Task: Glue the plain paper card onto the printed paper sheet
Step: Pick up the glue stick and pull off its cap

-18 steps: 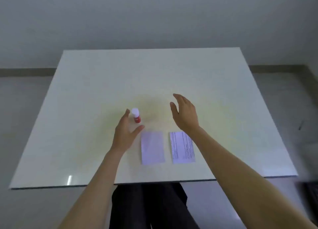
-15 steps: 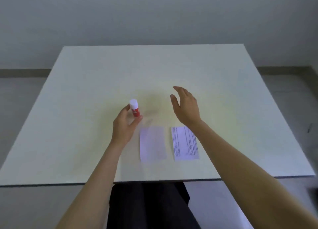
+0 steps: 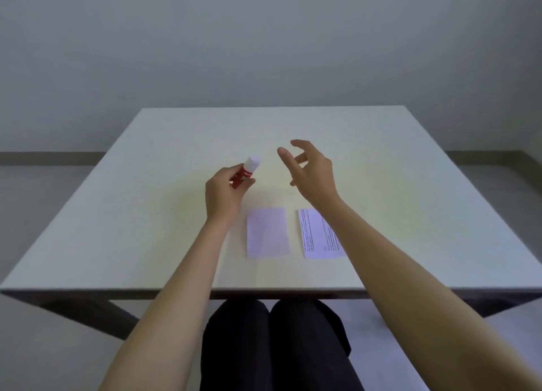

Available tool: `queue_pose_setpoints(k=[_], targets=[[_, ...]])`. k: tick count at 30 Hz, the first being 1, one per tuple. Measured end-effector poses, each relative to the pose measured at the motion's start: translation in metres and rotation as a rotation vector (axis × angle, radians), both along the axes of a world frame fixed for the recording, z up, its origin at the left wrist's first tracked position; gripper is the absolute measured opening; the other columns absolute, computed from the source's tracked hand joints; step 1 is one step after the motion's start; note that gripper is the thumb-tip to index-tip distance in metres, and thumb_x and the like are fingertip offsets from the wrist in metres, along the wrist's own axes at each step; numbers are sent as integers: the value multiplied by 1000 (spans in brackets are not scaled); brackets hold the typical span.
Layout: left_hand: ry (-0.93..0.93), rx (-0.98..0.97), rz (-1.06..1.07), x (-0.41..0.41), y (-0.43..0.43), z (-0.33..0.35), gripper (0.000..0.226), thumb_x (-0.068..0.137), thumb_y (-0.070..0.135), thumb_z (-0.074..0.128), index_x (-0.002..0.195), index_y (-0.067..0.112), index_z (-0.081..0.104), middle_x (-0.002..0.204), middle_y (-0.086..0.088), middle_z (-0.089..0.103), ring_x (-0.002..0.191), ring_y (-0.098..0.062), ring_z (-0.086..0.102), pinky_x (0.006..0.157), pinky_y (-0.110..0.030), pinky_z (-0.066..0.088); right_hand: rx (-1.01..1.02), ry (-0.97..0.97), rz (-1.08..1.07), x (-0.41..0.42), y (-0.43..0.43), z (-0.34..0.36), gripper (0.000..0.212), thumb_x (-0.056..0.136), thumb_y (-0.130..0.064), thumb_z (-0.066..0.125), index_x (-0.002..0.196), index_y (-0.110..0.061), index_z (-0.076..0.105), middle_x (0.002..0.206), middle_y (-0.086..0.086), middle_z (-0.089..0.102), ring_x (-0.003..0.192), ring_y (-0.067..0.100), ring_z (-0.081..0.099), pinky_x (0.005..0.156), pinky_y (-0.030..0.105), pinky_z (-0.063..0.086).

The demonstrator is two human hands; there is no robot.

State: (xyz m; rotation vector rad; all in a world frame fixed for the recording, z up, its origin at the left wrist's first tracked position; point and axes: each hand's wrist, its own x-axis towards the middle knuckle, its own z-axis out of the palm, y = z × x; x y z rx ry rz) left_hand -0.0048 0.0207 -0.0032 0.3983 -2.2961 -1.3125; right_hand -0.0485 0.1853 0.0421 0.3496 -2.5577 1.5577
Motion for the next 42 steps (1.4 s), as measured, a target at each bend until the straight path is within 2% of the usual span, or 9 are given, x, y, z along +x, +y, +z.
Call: queue_pose_setpoints(k=[5,8,11,14,18,20,23,33,42], targets=[[77,-283,-123,8,4,14,32,71,14,78,102,17,73,90,-4,66,85,-23,62,76,-34,50,-21,-243,24,3,-11,9,85,72,-81,40,87,-2,68,48,8,61,28,13,48,41,22,43],[108,-376,-161,12,4,21,35,69,13,80,103,14,74,90,-6,65,85,-25,60,77,-36,49,58,-282,106,0,-13,6,61,88,-59,48,62,-5,62,45,4,54,25,10,40,42,22,40],[126,-461,-161,13,1,27,34,69,13,80,103,13,74,89,-7,65,84,-26,59,78,-41,48,-112,-328,360,-3,-1,3,17,91,-22,62,95,-6,63,71,6,62,48,15,57,54,26,49],[125,-491,-146,11,1,33,33,71,15,79,103,14,74,90,-6,65,86,-26,59,80,-41,46,-131,-426,454,-6,8,7,52,87,-36,65,132,-20,46,98,7,66,69,21,69,62,28,54],[128,-531,-167,7,7,38,34,71,15,79,105,14,73,91,-6,65,87,-26,58,79,-39,45,-127,-420,302,-7,5,10,38,94,-41,54,90,-4,62,66,9,65,42,14,60,48,27,46],[123,-542,-160,6,6,37,34,71,15,79,105,14,73,91,-7,66,87,-26,58,79,-41,45,-186,-390,366,-8,7,10,17,94,-22,58,97,-6,60,75,9,64,53,15,64,54,29,50],[122,-541,-152,7,5,37,34,72,15,79,106,14,73,92,-7,66,87,-26,58,79,-42,46,-156,-411,396,-8,11,11,35,90,-29,64,117,-9,56,90,9,66,69,22,67,61,29,54],[29,-229,-36,10,-15,27,25,78,22,73,103,20,73,86,-4,69,79,-21,64,74,-34,49,12,-34,-17,-32,48,-1,21,88,-7,60,105,-7,71,93,8,69,66,18,67,63,19,51],[2,13,82,20,-22,22,9,83,20,65,86,11,66,66,0,67,55,14,59,57,2,37,331,-40,-206,-60,102,-51,36,90,-10,54,125,-4,59,103,17,70,99,32,63,77,25,40]])
